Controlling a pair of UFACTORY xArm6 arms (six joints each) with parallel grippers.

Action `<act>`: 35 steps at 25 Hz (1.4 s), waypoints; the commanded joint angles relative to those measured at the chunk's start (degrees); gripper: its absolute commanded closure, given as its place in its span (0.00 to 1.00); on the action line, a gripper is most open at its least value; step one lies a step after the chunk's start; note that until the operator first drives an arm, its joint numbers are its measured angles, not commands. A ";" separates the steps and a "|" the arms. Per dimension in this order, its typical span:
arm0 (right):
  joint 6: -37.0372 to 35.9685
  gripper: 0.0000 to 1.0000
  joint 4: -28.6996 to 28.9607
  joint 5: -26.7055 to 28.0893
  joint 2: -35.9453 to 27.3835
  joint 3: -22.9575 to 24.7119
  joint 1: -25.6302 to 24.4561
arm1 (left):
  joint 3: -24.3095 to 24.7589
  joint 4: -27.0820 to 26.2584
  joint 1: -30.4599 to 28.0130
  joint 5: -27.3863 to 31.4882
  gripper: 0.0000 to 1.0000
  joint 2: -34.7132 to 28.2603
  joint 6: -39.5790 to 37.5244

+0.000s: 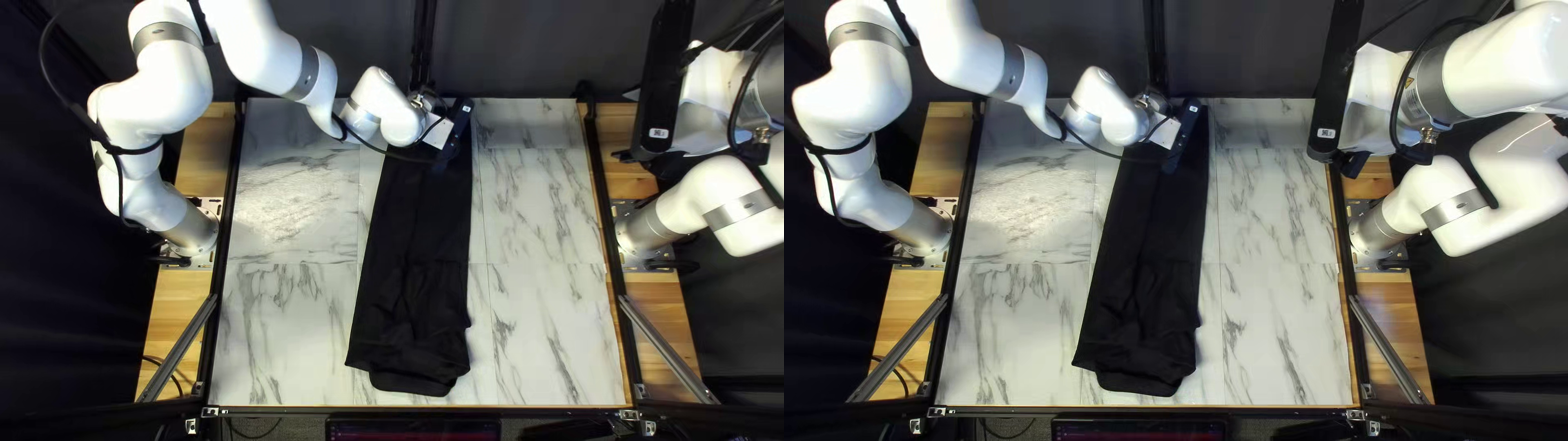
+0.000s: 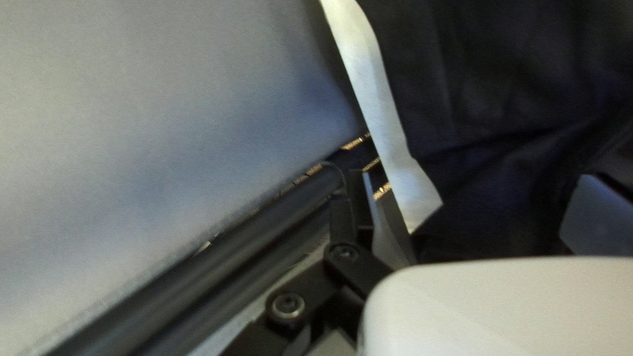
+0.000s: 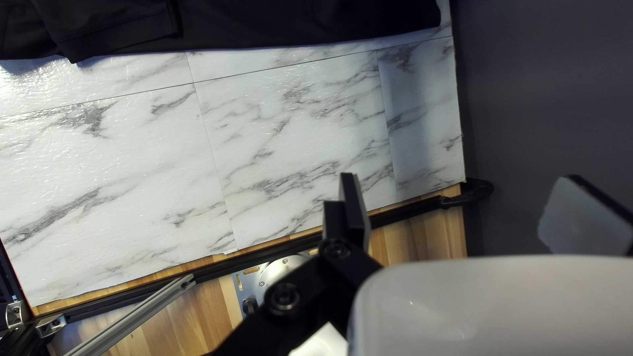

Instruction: Fold t-shirt

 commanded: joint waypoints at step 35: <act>0.00 0.00 0.00 0.00 0.00 0.00 0.00 | 7.06 2.87 0.21 1.09 0.00 -3.15 -3.91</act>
